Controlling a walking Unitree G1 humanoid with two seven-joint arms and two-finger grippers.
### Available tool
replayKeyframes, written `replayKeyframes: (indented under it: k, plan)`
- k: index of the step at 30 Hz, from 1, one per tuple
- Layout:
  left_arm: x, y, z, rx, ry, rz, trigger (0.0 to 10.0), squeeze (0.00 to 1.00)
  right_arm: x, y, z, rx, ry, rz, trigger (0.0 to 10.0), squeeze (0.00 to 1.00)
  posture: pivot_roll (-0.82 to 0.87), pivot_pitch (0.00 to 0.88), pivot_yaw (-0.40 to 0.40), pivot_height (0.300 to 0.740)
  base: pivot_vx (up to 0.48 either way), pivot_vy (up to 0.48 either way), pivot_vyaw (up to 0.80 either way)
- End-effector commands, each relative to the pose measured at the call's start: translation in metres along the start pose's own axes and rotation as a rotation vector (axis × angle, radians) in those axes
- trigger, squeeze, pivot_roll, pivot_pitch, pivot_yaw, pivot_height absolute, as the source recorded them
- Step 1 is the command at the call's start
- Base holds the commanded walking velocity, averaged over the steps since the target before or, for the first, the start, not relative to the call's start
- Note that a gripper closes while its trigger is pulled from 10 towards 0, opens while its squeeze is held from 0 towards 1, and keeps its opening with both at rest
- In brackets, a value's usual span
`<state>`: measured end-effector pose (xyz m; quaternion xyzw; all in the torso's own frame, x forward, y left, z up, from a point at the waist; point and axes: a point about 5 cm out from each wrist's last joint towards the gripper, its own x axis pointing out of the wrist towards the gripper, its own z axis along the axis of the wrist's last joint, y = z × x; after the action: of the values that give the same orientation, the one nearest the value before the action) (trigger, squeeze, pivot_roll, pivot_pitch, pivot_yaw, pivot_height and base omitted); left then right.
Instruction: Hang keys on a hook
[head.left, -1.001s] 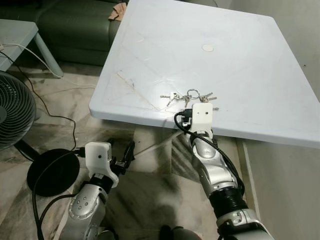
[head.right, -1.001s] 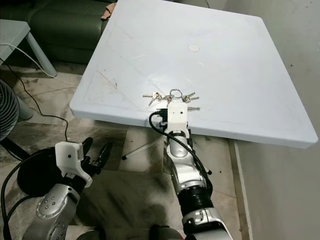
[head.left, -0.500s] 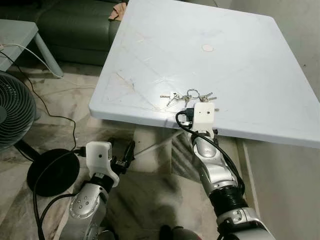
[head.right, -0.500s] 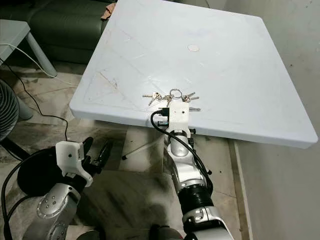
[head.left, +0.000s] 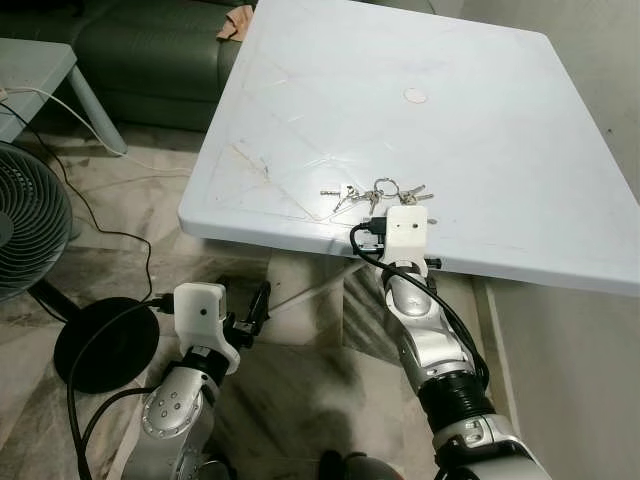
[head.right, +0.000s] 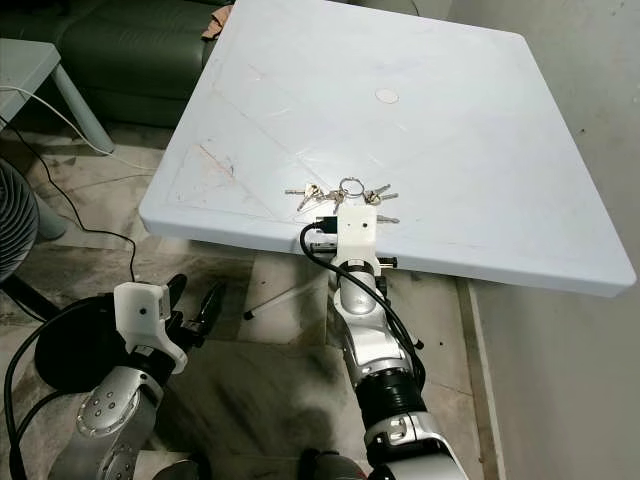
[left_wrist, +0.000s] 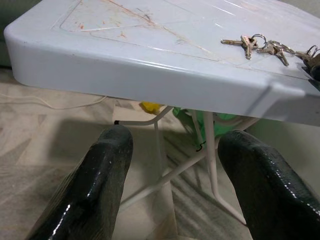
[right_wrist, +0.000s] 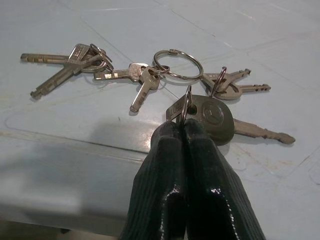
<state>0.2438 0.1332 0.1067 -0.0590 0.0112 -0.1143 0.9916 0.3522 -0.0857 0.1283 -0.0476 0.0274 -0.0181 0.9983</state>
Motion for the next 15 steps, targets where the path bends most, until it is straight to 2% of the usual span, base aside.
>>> replayKeyframes:
  k: [1, 5, 7, 8, 11, 13, 15]
  plan:
    - [0.0, -0.001, -0.001, 0.006, 0.004, 0.011, 10.0, 0.0, 0.0, -0.002, -0.001, -0.023, -0.017, -0.005, 0.0, 0.0, -0.02, 0.224, -0.104, 0.74, 0.0, 0.0, 0.0]
    - [0.005, -0.001, 0.001, -0.017, -0.006, 0.027, 10.0, 0.0, 0.0, -0.004, 0.006, -0.026, -0.081, 0.012, 0.0, 0.0, -0.03, 0.21, -0.103, 0.74, 0.0, 0.0, 0.0]
    - [0.013, 0.004, 0.009, -0.034, -0.044, 0.074, 10.0, 0.0, -0.001, -0.005, 0.018, 0.038, -0.167, 0.108, 0.0, 0.0, -0.04, 0.195, -0.103, 0.74, 0.0, 0.0, 0.0]
    - [0.015, 0.007, 0.01, -0.04, -0.052, 0.091, 10.0, 0.0, -0.001, -0.007, 0.02, 0.043, -0.187, 0.113, 0.0, 0.0, -0.04, 0.195, -0.103, 0.74, 0.0, 0.0, 0.0]
    - [0.017, 0.008, 0.011, -0.046, -0.056, 0.104, 10.0, 0.0, -0.001, -0.008, 0.021, 0.041, -0.2, 0.108, 0.0, 0.0, -0.04, 0.195, -0.103, 0.74, 0.0, 0.0, 0.0]
    - [0.023, 0.017, 0.019, -0.059, -0.093, 0.133, 10.0, 0.0, -0.002, -0.015, 0.028, -0.154, -0.3, 0.117, 0.0, 0.0, -0.04, 0.174, -0.103, 0.74, 0.0, 0.0, 0.0]
    - [0.024, 0.018, 0.02, -0.061, -0.098, 0.138, 10.0, 0.0, -0.002, -0.016, 0.028, -0.172, -0.315, 0.127, 0.0, 0.0, -0.04, 0.174, -0.103, 0.74, 0.0, 0.0, 0.0]
